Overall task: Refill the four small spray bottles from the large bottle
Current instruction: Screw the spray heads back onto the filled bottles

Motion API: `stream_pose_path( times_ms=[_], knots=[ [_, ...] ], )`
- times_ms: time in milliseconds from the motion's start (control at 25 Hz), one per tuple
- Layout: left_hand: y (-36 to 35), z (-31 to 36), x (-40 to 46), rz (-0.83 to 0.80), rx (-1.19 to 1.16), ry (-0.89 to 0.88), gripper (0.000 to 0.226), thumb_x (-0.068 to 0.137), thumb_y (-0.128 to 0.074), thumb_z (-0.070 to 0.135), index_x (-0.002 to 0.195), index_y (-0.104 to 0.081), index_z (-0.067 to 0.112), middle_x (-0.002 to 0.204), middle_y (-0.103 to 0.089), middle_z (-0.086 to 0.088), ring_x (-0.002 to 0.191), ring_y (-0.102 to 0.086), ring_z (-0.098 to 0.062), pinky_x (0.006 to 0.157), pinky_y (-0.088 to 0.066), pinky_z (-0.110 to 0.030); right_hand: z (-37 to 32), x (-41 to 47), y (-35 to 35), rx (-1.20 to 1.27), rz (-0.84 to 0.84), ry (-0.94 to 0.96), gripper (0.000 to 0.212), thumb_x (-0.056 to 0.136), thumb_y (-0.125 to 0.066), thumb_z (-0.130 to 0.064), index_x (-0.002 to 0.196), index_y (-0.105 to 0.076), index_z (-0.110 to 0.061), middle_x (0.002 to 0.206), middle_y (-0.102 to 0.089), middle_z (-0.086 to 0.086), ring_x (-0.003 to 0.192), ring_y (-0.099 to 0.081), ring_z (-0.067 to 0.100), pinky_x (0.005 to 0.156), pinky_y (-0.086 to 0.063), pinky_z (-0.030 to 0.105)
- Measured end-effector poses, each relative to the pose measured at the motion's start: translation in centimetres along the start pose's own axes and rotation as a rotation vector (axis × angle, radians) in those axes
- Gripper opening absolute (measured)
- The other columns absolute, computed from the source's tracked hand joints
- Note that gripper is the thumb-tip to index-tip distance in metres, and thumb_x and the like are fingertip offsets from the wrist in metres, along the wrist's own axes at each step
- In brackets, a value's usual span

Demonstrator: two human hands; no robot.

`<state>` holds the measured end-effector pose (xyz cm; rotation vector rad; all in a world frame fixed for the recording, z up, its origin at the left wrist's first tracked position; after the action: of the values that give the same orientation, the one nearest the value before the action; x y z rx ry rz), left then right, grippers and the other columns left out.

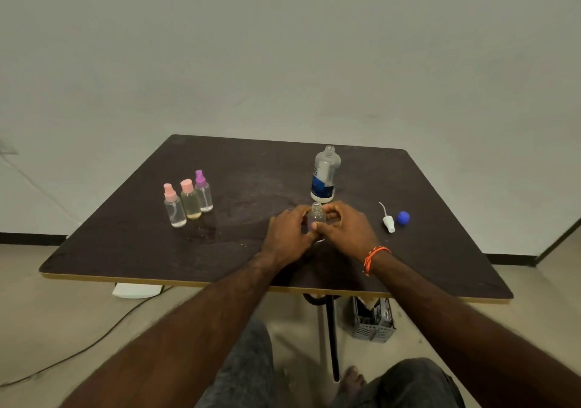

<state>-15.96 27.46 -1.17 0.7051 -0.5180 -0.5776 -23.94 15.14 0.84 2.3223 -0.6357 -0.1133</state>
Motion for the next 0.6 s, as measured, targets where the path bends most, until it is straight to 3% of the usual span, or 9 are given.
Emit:
stream_pose_path(
  times_ms=[160,280,400,480,600],
  knots=[
    [-1.2,0.1,-0.3,-0.033,0.065,0.005,0.052,0.090,-0.075,0.046,0.135,-0.058,0.027,0.123,-0.068,0.005,0.113,-0.059,-0.015,0.106,-0.047,-0.047,1.4,-1.1,0.3,0.007,-0.040,-0.015,0.049,0.086,-0.076,-0.032,0.130,-0.057,-0.022,0.119,-0.066,-0.005,0.095,-0.067,0.007,0.089,-0.058,0.032],
    [-1.4,0.0,-0.6,-0.023,0.054,0.034,0.058,0.088,-0.076,0.052,0.137,-0.056,0.028,0.127,-0.066,0.006,0.118,-0.056,-0.015,0.109,-0.040,-0.044,2.7,-1.5,1.8,-0.038,0.037,-0.011,0.041,0.088,-0.073,-0.027,0.126,-0.060,-0.021,0.113,-0.067,-0.006,0.093,-0.066,0.007,0.089,-0.057,0.030],
    [-1.4,0.2,-0.4,-0.044,0.118,0.055,0.064,0.088,-0.073,0.057,0.142,-0.051,0.029,0.133,-0.064,0.005,0.125,-0.054,-0.017,0.111,-0.035,-0.045,4.5,-1.1,6.1,-0.257,0.289,-0.016,0.023,0.091,-0.069,-0.026,0.112,-0.066,-0.017,0.103,-0.070,-0.001,0.088,-0.063,0.010,0.082,-0.053,0.028],
    [-1.5,0.2,-0.3,-0.057,0.140,0.060,0.065,0.089,-0.071,0.059,0.143,-0.050,0.030,0.135,-0.063,0.005,0.128,-0.053,-0.018,0.113,-0.034,-0.046,5.7,-0.5,8.9,-0.437,0.418,-0.040,0.021,0.091,-0.066,-0.032,0.104,-0.067,-0.015,0.098,-0.071,0.004,0.084,-0.064,0.019,0.078,-0.055,0.036],
    [-1.6,0.0,-0.4,-0.072,0.137,0.077,0.066,0.090,-0.071,0.059,0.145,-0.049,0.030,0.138,-0.062,0.004,0.130,-0.052,-0.018,0.116,-0.031,-0.047,7.8,0.4,10.4,-0.673,0.370,-0.150,0.032,0.090,-0.065,-0.043,0.100,-0.063,-0.012,0.092,-0.071,0.010,0.081,-0.066,0.030,0.072,-0.057,0.041]
  ],
)
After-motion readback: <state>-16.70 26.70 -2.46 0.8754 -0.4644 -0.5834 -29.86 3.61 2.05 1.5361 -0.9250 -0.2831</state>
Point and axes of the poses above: each hand's wrist, its own x-axis towards the middle knuckle, its own y-axis out of the back of the hand, z = x × y, the point moved 8 cm from there along x, towards the middle knuckle
